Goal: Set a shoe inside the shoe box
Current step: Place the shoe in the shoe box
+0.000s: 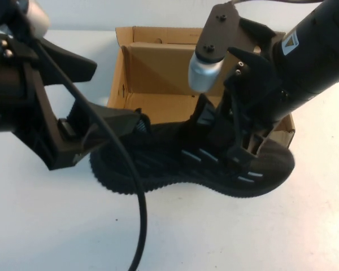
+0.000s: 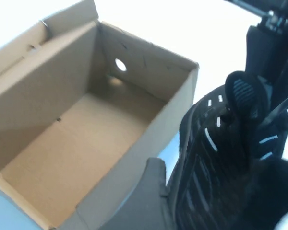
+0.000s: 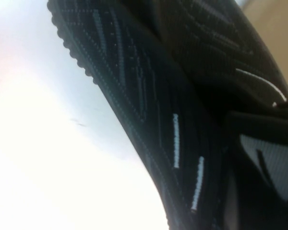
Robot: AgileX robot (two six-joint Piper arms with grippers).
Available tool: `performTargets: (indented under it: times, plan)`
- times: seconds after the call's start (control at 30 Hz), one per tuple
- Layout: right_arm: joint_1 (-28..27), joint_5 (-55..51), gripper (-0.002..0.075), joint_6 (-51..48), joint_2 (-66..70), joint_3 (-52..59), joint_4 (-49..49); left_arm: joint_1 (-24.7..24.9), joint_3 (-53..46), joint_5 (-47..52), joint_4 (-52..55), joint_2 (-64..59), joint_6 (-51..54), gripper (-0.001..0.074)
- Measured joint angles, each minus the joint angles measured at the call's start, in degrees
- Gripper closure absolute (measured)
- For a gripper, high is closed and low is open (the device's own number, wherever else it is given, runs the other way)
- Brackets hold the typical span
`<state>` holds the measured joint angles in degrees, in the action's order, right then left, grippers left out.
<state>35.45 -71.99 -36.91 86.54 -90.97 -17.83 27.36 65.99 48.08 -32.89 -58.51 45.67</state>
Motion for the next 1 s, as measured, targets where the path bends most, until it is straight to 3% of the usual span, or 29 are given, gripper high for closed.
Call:
performTargets:
  times: [0.23, 0.33, 0.43, 0.57, 0.67, 1.0]
  plan:
    - [-0.3, 4.0, 0.0687, 4.4, 0.8, -2.0, 10.0, 0.0, 0.3, -1.3, 5.8, 1.4, -8.0, 0.0078]
    - [-1.3, 4.0, 0.0690, 5.5, 2.7, -6.6, 10.7, 0.0, 0.4, 0.3, 9.7, 1.5, -12.5, 0.0139]
    - [-2.6, 3.7, 0.0690, 5.9, 5.9, -11.8, 11.9, 0.0, 0.4, 2.0, 12.3, 1.5, -15.3, 0.0287]
    - [-3.6, 2.8, 0.0690, 5.9, 11.6, -18.6, 15.8, 0.0, 0.4, 4.3, 14.4, 1.5, -17.2, 0.0596]
    - [-3.7, 2.4, 0.0690, 4.6, 16.3, -22.7, 17.8, 0.0, 0.4, 6.4, 14.7, 1.5, -18.0, 0.0693]
    - [-3.8, 2.9, 0.0690, -0.4, 28.8, -35.2, 18.8, 0.0, -4.1, 8.2, 14.7, 1.7, -20.9, 0.0734]
